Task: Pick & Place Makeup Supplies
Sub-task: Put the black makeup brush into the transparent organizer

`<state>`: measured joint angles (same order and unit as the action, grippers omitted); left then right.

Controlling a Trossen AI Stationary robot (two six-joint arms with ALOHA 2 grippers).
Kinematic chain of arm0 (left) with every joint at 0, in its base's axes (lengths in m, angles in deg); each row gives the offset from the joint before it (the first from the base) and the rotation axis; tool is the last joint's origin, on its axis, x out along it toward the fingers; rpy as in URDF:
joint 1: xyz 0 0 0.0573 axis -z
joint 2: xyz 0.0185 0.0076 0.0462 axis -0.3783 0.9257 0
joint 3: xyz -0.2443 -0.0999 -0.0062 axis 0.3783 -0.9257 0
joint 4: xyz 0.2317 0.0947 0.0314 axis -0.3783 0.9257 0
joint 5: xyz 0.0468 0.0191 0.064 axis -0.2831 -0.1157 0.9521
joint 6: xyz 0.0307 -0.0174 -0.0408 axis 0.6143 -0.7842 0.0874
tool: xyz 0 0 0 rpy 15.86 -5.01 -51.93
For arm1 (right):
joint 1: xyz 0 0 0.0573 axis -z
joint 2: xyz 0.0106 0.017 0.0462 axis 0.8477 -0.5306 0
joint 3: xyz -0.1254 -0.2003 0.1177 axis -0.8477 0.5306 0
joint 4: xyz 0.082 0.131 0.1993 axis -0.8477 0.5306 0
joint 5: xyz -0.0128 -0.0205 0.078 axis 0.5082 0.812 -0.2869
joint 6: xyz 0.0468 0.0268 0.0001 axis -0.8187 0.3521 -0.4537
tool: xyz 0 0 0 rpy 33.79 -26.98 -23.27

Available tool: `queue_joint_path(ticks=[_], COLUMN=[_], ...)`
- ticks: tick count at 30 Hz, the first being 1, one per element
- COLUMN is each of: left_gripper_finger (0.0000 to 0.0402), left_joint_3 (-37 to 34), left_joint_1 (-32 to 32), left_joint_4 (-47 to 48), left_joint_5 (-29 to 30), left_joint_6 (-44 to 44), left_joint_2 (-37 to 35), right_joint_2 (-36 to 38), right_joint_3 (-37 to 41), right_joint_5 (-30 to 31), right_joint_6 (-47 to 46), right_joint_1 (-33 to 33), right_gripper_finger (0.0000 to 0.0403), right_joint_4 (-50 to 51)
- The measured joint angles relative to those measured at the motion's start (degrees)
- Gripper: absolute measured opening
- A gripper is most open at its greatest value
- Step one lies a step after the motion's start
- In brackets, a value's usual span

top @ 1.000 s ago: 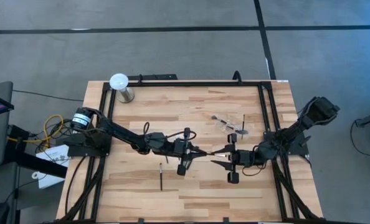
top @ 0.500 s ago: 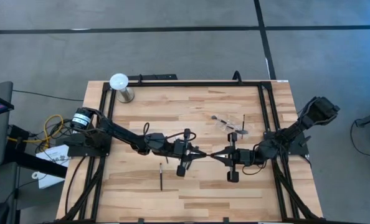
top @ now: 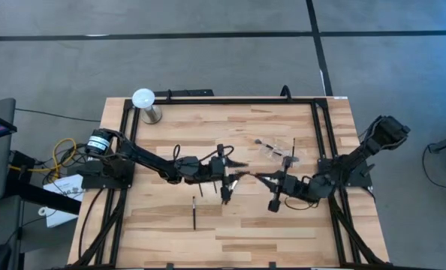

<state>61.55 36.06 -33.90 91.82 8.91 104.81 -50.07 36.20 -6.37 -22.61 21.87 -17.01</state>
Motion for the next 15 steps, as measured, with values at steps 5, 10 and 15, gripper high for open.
queue_joint_path(ticks=[5,10,15], left_gripper_finger=[0.0144,0.0158,0.0159], left_joint_3=[0.00,0.00,0.00], left_joint_1=[-1.84,-2.36,-1.67], left_joint_4=[1.40,2.63,3.04], left_joint_5=[6.08,1.31,-0.96], left_joint_6=[-0.68,-3.62,-4.10], left_joint_2=[0.00,0.00,0.00], right_joint_2=[4.95,11.76,18.77], right_joint_3=[-5.00,-9.61,-11.10], right_joint_5=[13.76,21.92,15.93], right_joint_6=[-4.35,-11.92,-25.59], right_joint_1=[-2.15,-1.59,3.54], right_gripper_finger=[0.0006,0.0006,0.0006], right_joint_4=[16.79,37.13,55.99])
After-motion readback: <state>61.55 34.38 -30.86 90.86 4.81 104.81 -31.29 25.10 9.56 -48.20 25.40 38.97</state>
